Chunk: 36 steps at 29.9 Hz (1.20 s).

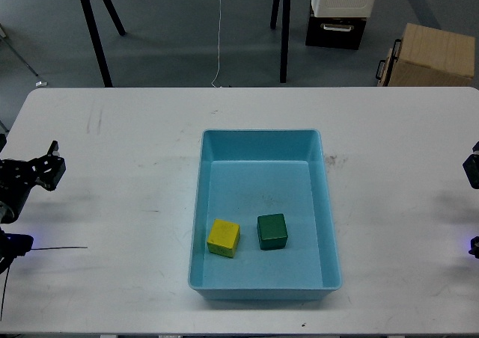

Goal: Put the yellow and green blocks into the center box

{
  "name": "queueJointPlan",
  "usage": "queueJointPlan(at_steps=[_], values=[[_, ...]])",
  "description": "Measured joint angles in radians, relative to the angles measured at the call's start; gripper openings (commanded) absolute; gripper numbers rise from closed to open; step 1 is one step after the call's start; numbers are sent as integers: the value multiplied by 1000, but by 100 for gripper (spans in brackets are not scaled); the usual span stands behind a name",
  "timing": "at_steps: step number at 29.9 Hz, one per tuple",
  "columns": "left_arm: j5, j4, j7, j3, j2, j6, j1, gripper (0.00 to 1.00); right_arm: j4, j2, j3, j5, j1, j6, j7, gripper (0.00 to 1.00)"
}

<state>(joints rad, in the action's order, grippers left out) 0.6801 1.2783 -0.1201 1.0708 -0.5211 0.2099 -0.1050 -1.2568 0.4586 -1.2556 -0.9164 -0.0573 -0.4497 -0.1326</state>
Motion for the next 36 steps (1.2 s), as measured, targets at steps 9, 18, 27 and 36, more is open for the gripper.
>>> queueJointPlan(at_steps=[9,18,27,36], values=[[1,37,1,-3,15,-5,52,100,-31,-48,109,74,-79,-39,9,100],[0,44,-2,-1,18,-2,56,100,-41,-64,105,96,-68,-39,4,100],[0,44,-3,1,17,-2,53,100,-37,-57,103,97,-69,-39,7,100],[-1,44,-3,3,16,-2,53,100,-41,-55,82,99,-68,-39,7,100]])
